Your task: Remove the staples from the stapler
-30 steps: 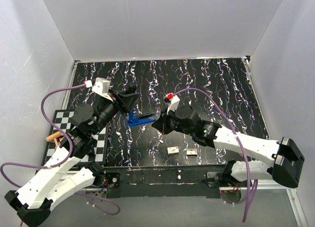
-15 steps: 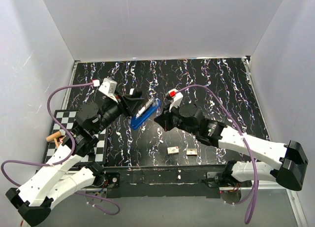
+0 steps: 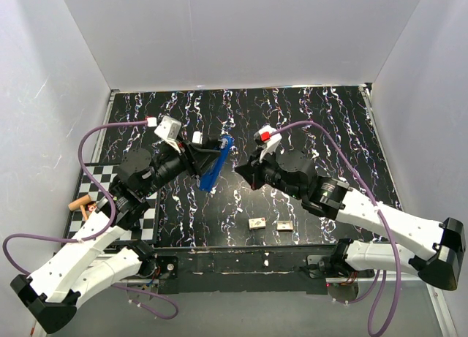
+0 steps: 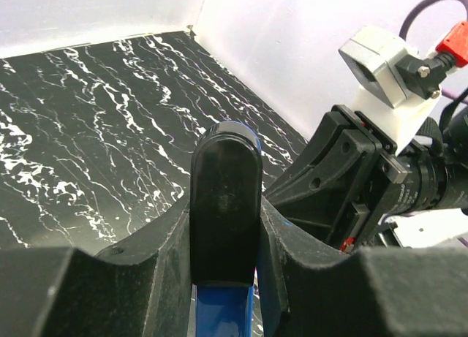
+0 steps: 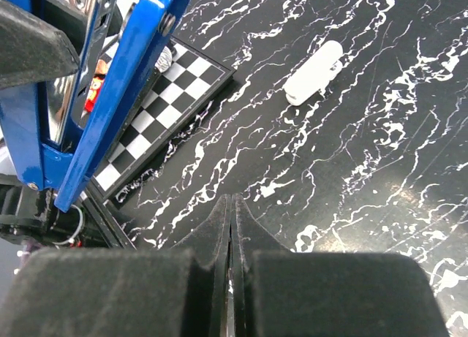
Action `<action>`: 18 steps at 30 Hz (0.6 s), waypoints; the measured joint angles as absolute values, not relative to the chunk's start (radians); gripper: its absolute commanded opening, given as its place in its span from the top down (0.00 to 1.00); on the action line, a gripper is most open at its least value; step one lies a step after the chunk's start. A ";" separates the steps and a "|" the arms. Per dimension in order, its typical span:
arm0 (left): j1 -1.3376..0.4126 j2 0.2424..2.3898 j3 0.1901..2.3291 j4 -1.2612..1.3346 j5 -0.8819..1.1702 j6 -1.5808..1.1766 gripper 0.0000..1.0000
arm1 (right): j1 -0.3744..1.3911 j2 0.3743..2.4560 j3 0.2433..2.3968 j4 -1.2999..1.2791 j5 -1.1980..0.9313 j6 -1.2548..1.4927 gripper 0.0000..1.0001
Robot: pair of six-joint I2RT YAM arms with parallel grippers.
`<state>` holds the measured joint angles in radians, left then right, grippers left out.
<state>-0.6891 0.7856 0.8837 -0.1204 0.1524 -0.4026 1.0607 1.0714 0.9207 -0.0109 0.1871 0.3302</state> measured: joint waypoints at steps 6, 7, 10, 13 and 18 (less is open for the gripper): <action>-0.689 0.789 0.883 -0.119 0.246 -0.393 1.00 | 1.061 1.038 0.961 -0.090 0.164 0.252 0.99; -0.689 0.788 0.883 -0.118 0.263 -0.389 1.00 | 1.061 1.028 0.973 -0.107 0.150 0.237 0.99; -0.689 0.783 0.883 -0.113 0.317 -0.373 1.00 | 1.061 0.999 1.007 -0.158 0.101 0.192 0.99; -0.689 0.774 0.883 -0.104 0.380 -0.352 1.00 | 1.061 0.973 1.040 -0.213 0.040 0.147 0.99; -0.689 0.770 0.883 -0.091 0.509 -0.324 1.00 | 1.061 0.955 1.098 -0.312 -0.062 0.072 0.99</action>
<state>-0.6891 0.7700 0.8825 -0.0906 0.5087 -0.3241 1.0607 0.9554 1.0985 -0.3122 -0.0624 0.0719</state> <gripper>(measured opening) 0.310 0.020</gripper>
